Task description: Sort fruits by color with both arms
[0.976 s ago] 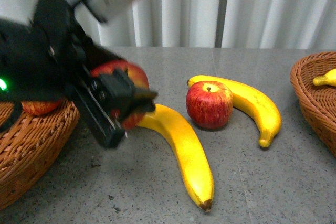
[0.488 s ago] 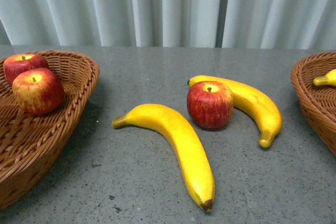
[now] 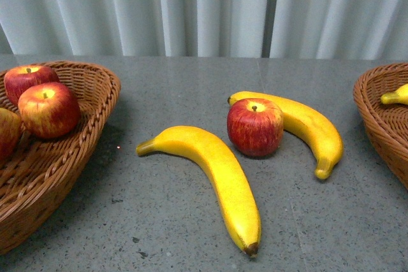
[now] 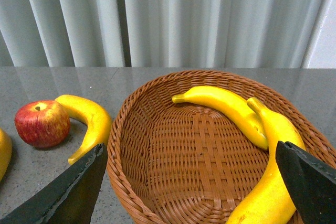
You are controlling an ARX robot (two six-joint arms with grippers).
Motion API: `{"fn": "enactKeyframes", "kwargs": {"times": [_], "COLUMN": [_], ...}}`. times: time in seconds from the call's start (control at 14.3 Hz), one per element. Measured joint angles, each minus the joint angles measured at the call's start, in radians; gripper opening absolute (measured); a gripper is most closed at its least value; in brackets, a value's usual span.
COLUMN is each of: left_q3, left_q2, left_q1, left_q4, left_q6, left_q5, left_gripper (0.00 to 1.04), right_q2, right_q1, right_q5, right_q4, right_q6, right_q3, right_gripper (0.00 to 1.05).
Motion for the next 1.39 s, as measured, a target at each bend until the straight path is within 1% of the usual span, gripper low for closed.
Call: {"fn": "enactKeyframes", "kwargs": {"times": [0.21, 0.28, 0.42, 0.56, 0.63, 0.7, 0.91, 1.05, 1.39], "left_q3": [0.017, 0.039, 0.15, 0.227, 0.33, 0.441, 0.484, 0.513, 0.591], "left_q2": [-0.034, -0.057, -0.054, 0.068, 0.303, 0.475, 0.539, 0.56, 0.689], "left_q1": [-0.034, -0.069, -0.198, -0.306, -0.398, -0.454, -0.507, -0.541, -0.553], "left_q4": [-0.018, -0.022, 0.024, 0.034, -0.01, -0.036, -0.032, -0.027, -0.026], "left_q6": [0.001, 0.008, 0.047, 0.146, 0.266, 0.325, 0.377, 0.386, 0.402], "left_q5": [-0.007, -0.015, -0.018, 0.086, 0.2, 0.261, 0.338, 0.373, 0.38], "left_gripper": [0.98, 0.98, 0.98, 0.98, 0.98, 0.98, 0.98, 0.98, 0.98], "right_q2": [0.0, 0.0, 0.0, 0.0, 0.0, 0.0, 0.0, 0.0, 0.0], "right_q1": [0.0, 0.0, 0.0, 0.0, 0.0, 0.0, 0.0, 0.0, 0.0], "right_q5": [0.0, 0.0, 0.0, 0.0, 0.0, 0.0, 0.0, 0.0, 0.0], "right_q4": [0.0, 0.0, 0.0, 0.001, 0.0, 0.0, 0.0, 0.0, 0.0], "right_q6": [0.0, 0.0, 0.0, 0.0, 0.0, 0.0, 0.0, 0.0, 0.0], "right_q3": [0.0, 0.0, 0.0, 0.0, 0.0, 0.0, 0.0, 0.0, 0.0], "right_gripper": [0.98, 0.98, 0.98, 0.98, 0.98, 0.98, 0.98, 0.98, 0.98]}}
